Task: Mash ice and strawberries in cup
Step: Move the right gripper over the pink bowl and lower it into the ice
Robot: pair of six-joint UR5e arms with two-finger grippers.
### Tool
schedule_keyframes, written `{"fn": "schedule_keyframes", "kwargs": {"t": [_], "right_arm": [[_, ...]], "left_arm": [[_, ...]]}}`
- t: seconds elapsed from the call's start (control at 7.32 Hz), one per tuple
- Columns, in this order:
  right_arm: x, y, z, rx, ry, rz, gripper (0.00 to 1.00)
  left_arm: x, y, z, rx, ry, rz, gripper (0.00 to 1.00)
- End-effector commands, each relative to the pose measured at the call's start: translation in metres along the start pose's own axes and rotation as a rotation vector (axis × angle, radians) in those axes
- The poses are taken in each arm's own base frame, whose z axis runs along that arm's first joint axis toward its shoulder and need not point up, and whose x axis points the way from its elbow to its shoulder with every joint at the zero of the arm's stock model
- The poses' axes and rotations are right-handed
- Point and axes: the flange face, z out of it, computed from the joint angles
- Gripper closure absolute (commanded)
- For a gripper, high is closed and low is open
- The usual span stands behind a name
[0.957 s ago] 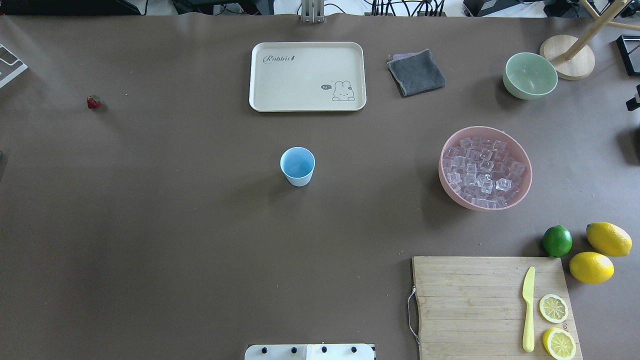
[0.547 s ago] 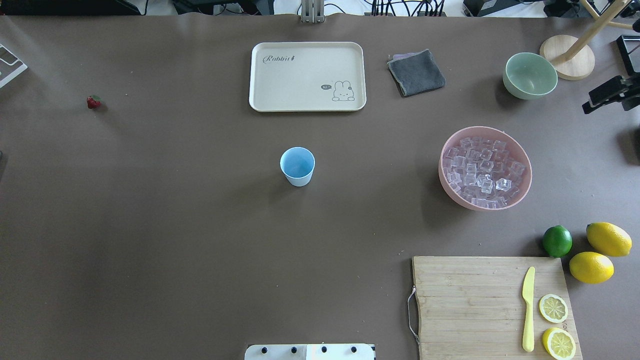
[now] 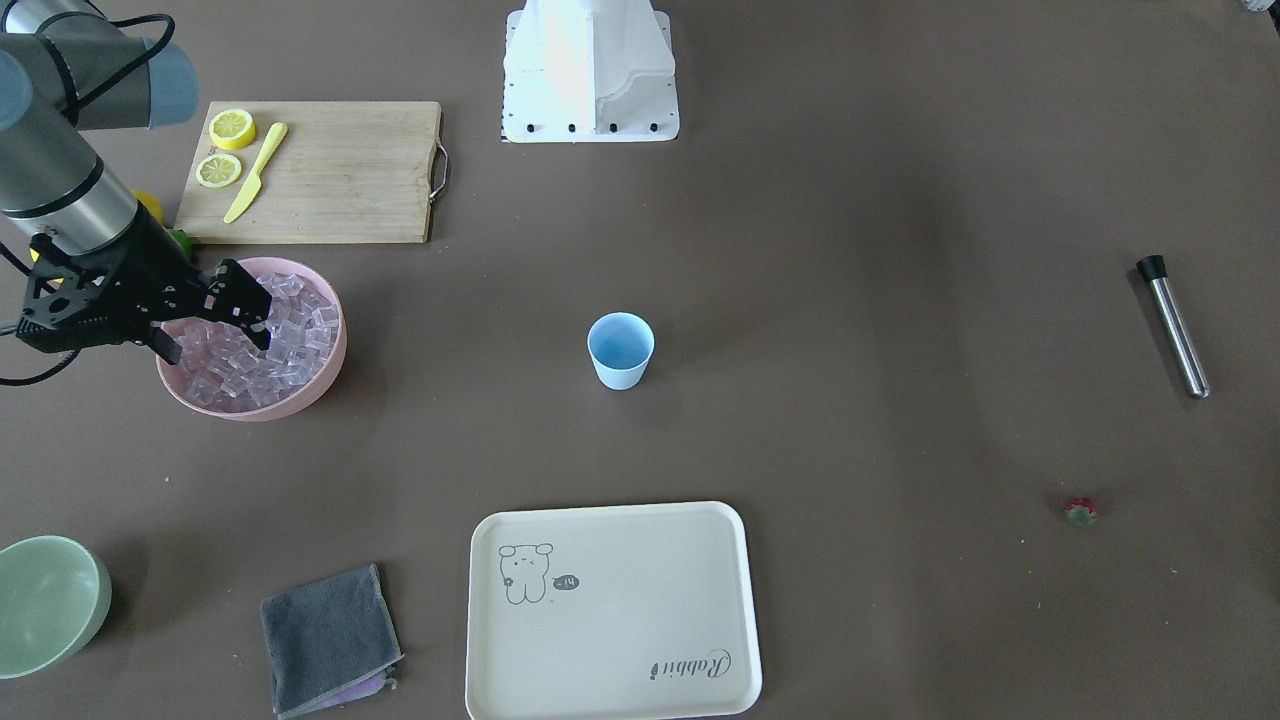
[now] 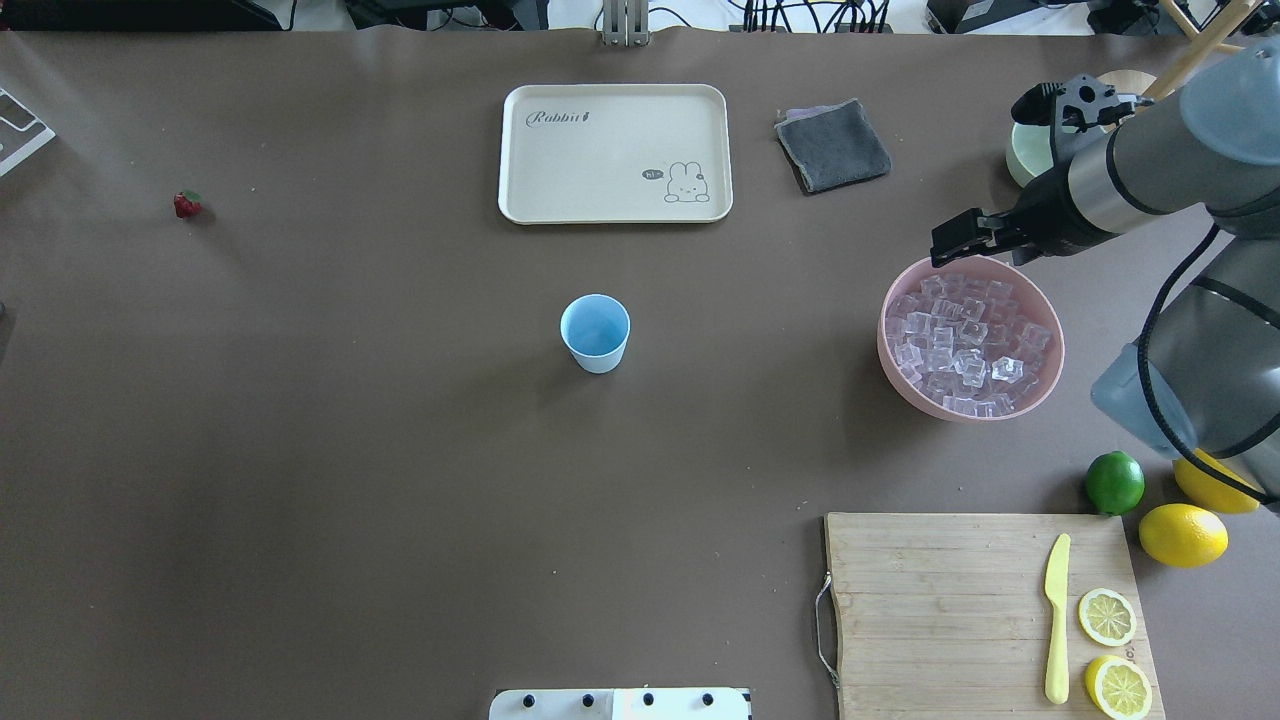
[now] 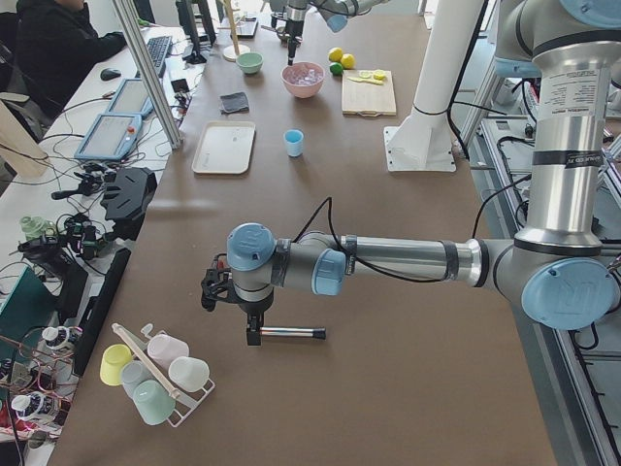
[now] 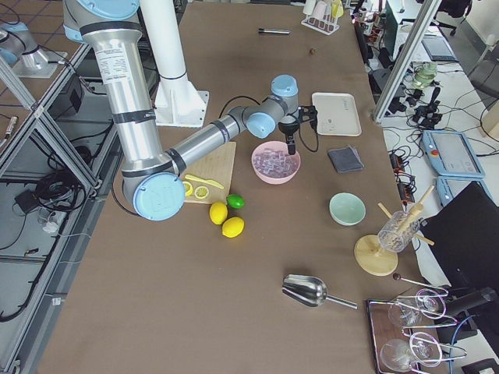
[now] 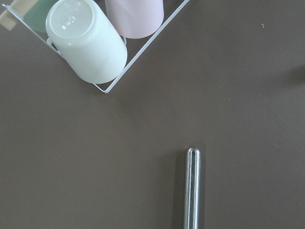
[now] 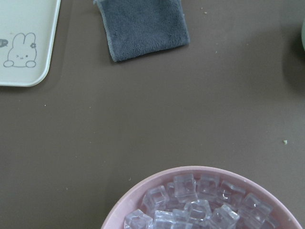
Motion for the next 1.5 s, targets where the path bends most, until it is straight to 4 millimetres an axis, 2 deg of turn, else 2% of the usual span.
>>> {"fn": "schedule_keyframes", "kwargs": {"t": [0.0,0.14,0.27,0.55,0.68,0.96,1.37], "right_arm": [[0.007,0.032,0.026,-0.017,0.052,0.015,0.13],[0.005,0.036,0.025,-0.023,0.058,0.014,0.19],[0.001,0.046,0.034,-0.048,0.07,0.007,0.39],[-0.019,0.07,0.059,-0.107,0.168,-0.035,0.41],[-0.011,0.062,0.043,-0.104,0.183,-0.063,0.52],[-0.018,0.053,0.029,-0.137,0.226,-0.143,0.52],[-0.02,0.061,0.043,-0.131,0.269,-0.158,0.51]], "left_arm": [[-0.004,0.001,0.003,-0.002,0.0,-0.002,0.01],[-0.001,0.0,0.001,0.002,0.0,0.001,0.01],[-0.002,0.001,0.002,-0.001,0.003,0.0,0.01],[-0.003,0.001,0.002,0.0,0.003,-0.001,0.01],[-0.003,0.001,0.002,0.0,0.003,-0.001,0.01],[-0.003,0.001,0.002,0.0,0.003,-0.001,0.01],[-0.002,0.0,0.001,0.002,0.003,0.001,0.01]]}}
